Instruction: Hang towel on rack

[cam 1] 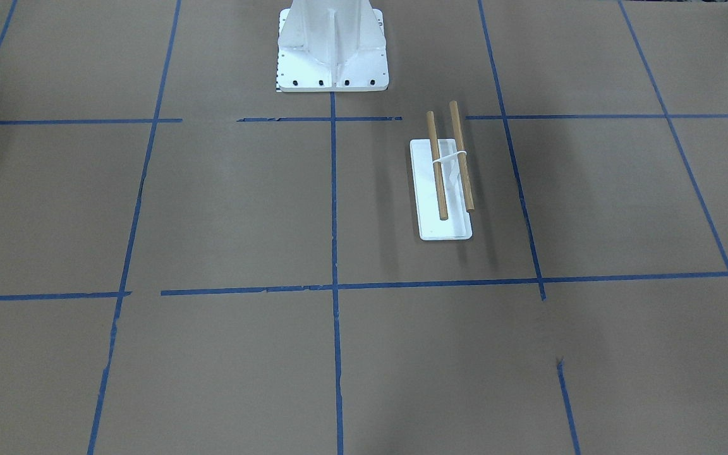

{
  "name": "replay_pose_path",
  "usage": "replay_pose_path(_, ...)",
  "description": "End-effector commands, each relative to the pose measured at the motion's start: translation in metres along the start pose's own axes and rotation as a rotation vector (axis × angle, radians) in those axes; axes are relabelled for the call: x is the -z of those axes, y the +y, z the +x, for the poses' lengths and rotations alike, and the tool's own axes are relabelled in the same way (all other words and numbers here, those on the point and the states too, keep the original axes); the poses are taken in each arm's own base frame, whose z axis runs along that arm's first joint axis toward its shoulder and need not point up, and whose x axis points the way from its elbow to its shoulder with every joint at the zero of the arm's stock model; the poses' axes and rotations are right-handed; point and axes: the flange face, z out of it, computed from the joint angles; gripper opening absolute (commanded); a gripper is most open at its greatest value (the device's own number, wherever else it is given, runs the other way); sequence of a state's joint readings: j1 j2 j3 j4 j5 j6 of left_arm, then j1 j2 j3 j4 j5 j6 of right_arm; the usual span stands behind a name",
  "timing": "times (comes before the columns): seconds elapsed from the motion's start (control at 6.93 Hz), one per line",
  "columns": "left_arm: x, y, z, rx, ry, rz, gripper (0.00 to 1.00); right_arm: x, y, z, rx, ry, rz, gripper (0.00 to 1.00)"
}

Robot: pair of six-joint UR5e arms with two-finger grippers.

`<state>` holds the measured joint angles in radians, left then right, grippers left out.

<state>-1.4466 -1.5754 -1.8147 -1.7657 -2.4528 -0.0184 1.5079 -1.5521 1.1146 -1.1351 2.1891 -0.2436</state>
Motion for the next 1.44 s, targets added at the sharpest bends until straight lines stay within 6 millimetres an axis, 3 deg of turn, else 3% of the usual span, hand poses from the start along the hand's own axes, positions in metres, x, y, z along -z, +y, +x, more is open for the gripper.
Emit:
replay_pose_path(0.0, 0.000, 0.000, 0.000, 0.000, 0.000, 0.000, 1.00, -0.002, 0.001, 0.001, -0.006, -0.001, -0.005, 0.00)
replay_pose_path(0.14, 0.001, -0.001, 0.002, -0.003, 0.000, 0.003, 1.00, 0.033, -0.018, 0.004, -0.021, -0.025, 0.072, 0.00)
replay_pose_path(0.29, 0.003, -0.001, 0.004, -0.007, 0.002, 0.007, 1.00, 0.076, -0.034, -0.008, -0.052, -0.144, 0.133, 0.00)
replay_pose_path(0.58, 0.012, -0.006, 0.020, 0.029, 0.063, 0.040, 1.00, 0.149, -0.067, -0.051, -0.127, -0.169, 0.194, 0.00)
replay_pose_path(0.72, 0.010, -0.008, 0.029, 0.002, 0.092, 0.064, 1.00, 0.175, -0.089, -0.092, -0.182, -0.193, 0.225, 0.00)
replay_pose_path(1.01, -0.025, -0.019, 0.082, 0.042, 0.176, 0.080, 1.00, 0.202, -0.121, -0.193, -0.246, -0.241, 0.234, 0.00)
replay_pose_path(1.15, -0.045, -0.021, 0.109, 0.101, 0.240, 0.093, 1.00, 0.218, -0.128, -0.238, -0.271, -0.269, 0.242, 0.00)
replay_pose_path(1.3, -0.061, -0.048, 0.137, 0.187, 0.296, 0.089, 1.00, 0.235, -0.133, -0.287, -0.303, -0.307, 0.244, 0.00)
